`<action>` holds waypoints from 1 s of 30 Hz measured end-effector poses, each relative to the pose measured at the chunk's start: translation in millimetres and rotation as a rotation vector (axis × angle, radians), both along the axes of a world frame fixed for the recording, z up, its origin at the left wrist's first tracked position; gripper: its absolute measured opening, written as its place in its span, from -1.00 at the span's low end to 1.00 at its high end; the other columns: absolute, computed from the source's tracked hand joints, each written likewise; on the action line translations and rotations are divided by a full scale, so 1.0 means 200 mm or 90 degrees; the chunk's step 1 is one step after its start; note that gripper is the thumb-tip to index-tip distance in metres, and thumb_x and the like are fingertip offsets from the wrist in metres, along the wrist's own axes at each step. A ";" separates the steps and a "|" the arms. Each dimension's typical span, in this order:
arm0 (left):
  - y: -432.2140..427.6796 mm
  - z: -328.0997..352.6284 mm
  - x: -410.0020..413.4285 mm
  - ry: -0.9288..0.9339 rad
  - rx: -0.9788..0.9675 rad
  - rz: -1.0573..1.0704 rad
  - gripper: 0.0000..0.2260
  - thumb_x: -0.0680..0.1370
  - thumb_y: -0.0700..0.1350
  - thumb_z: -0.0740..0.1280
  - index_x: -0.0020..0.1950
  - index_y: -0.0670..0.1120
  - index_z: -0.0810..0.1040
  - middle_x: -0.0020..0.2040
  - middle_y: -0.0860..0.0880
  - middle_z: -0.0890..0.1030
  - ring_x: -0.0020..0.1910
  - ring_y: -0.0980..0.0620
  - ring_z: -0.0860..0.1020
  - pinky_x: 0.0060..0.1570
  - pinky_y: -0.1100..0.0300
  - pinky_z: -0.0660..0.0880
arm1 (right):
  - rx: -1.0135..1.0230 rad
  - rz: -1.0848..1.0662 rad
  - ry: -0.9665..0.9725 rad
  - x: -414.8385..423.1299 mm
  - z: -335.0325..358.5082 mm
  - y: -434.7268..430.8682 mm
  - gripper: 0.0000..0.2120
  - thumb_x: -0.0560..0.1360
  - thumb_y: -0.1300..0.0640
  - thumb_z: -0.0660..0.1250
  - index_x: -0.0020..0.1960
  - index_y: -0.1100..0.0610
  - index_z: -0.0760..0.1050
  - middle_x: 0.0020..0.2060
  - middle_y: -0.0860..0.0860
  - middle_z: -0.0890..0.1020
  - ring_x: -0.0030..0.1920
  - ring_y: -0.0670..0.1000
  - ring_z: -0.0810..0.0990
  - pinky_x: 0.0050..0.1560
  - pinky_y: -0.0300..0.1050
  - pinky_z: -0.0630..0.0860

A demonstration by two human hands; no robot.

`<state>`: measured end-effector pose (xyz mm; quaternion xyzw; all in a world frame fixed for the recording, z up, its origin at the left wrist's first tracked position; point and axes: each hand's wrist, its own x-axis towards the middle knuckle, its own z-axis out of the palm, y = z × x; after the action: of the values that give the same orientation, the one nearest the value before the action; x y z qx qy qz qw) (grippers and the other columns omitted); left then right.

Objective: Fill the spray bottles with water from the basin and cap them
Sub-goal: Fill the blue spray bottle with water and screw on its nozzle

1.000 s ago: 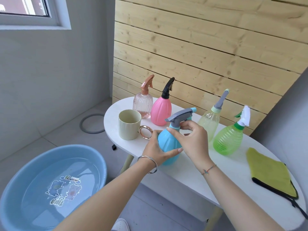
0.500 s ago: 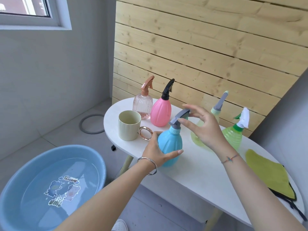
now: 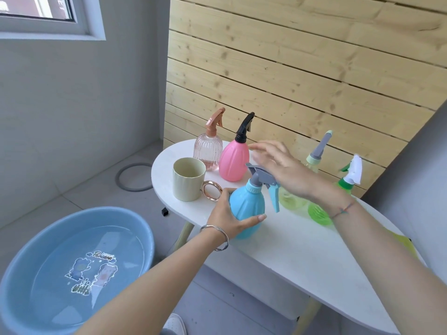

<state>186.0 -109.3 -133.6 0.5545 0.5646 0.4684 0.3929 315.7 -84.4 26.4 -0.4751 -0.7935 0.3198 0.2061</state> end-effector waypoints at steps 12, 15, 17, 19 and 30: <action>-0.01 0.01 0.01 0.002 0.002 0.003 -0.31 0.24 0.19 0.59 0.21 0.06 0.30 0.12 0.10 0.51 0.11 0.11 0.51 0.03 0.29 0.42 | -0.256 0.272 -0.087 0.22 0.15 0.10 -0.39 0.44 0.34 0.43 0.41 0.01 0.38 0.41 -0.24 0.37 0.39 -0.25 0.33 0.36 -0.29 0.32; 0.00 0.00 0.00 0.004 0.000 0.004 -0.32 0.25 0.19 0.59 0.20 0.05 0.30 0.10 0.10 0.52 0.09 0.11 0.52 0.01 0.30 0.41 | -0.222 0.241 -0.092 0.19 0.15 0.09 -0.42 0.39 0.32 0.47 0.34 0.00 0.47 0.34 -0.22 0.47 0.32 -0.26 0.42 0.31 -0.30 0.39; 0.00 0.00 0.00 0.005 -0.003 0.004 -0.33 0.25 0.18 0.59 0.20 0.05 0.30 0.08 0.12 0.51 0.07 0.13 0.52 -0.05 0.35 0.40 | -0.168 0.196 -0.096 0.14 0.15 0.06 -0.50 0.33 0.18 0.54 0.24 -0.03 0.55 0.21 -0.20 0.59 0.20 -0.29 0.52 0.22 -0.27 0.48; 0.00 0.01 0.00 0.004 -0.006 0.003 -0.33 0.26 0.17 0.58 0.20 0.06 0.29 0.07 0.14 0.50 0.06 0.15 0.51 -0.11 0.42 0.39 | -0.061 0.125 -0.128 0.08 0.15 0.03 -0.55 0.20 -0.11 0.55 0.07 -0.06 0.62 0.00 -0.19 0.66 -0.03 -0.35 0.57 0.07 -0.28 0.50; 0.00 0.00 0.00 0.002 -0.017 -0.007 -0.31 0.26 0.20 0.58 0.21 0.06 0.29 0.12 0.10 0.49 0.11 0.10 0.50 -0.01 0.31 0.40 | 0.097 -0.002 -0.155 -0.04 0.02 0.03 -0.59 0.29 -0.25 0.48 -0.01 -0.02 0.57 -0.12 -0.16 0.65 -0.11 -0.15 0.59 -0.06 -0.15 0.51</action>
<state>186.3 -109.6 -133.4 0.5531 0.5684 0.4578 0.4018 307.7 -77.8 30.2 -0.4943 -0.8340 0.1985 0.1442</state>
